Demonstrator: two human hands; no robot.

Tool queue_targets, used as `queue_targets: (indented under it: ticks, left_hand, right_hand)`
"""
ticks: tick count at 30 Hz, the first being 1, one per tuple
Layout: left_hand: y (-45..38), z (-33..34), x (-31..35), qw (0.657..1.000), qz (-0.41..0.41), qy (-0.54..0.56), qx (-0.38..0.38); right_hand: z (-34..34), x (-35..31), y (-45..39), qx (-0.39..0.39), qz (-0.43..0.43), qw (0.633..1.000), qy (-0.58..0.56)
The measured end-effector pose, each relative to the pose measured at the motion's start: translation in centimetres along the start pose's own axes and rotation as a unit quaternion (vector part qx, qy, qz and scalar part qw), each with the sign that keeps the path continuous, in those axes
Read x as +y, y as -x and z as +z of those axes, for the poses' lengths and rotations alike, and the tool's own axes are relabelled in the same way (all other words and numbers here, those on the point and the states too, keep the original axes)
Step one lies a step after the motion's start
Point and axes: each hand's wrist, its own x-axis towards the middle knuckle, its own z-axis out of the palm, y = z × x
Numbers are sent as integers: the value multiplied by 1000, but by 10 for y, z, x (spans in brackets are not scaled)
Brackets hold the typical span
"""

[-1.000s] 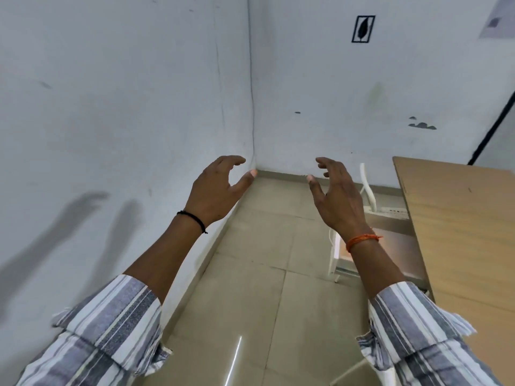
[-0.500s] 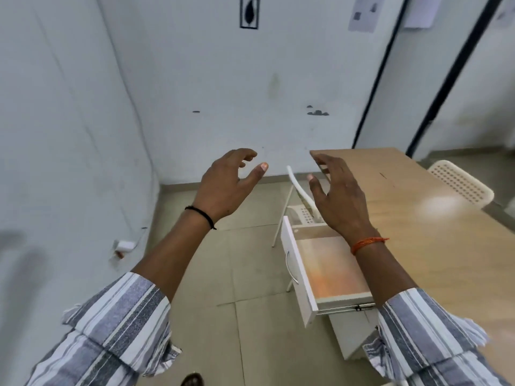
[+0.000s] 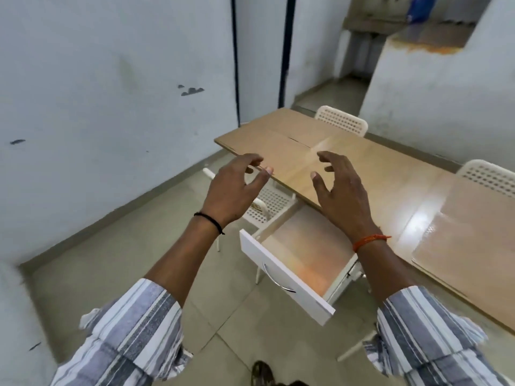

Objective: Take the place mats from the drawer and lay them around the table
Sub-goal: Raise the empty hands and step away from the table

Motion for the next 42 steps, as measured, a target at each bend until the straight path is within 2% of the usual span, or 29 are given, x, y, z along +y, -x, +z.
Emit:
queue_targets:
  ticks: [6, 11, 18, 20, 23, 24, 26, 28, 29, 30, 34, 37, 42]
  left_hand:
    - [-46, 42, -28, 996, 10, 41, -80]
    - [-43, 87, -71, 982, -41, 83, -167]
    - [8, 137, -163, 932, -126, 101, -323]
    - [18, 145, -188, 904, -175, 118, -373]
    - [25, 152, -213, 836, -324, 201, -395]
    - [25, 156, -221, 815, -369, 219, -389]
    - [22, 163, -235, 768, -453, 259, -372]
    - [18, 167, -246, 706, -537, 303, -348]
    - [14, 170, -249, 683, -559, 325, -340]
    - [10, 173, -252, 667, -571, 342, -334]
    - [-6, 182, -253, 640, -597, 376, -306]
    - [-15, 187, -252, 625, -612, 386, -294]
    - [-40, 208, -244, 621, -619, 390, -282]
  right_hand:
    - [23, 30, 1, 46, 94, 994, 3]
    - [62, 53, 38, 22, 176, 984, -4]
    - [133, 57, 116, -11, 366, 930, -32]
    - [154, 52, 135, -12, 454, 889, -50]
    - [184, 45, 159, -14, 592, 798, -108]
    - [193, 45, 167, 17, 631, 760, -151]
    - [206, 41, 176, 107, 699, 658, -260]
    - [210, 37, 178, 174, 728, 558, -358]
    - [211, 39, 178, 197, 728, 530, -387]
    - [211, 42, 176, 231, 720, 510, -410]
    - [206, 59, 163, 339, 701, 468, -418]
    - [200, 72, 154, 364, 702, 448, -417]
    - [198, 106, 146, 370, 703, 439, -421]
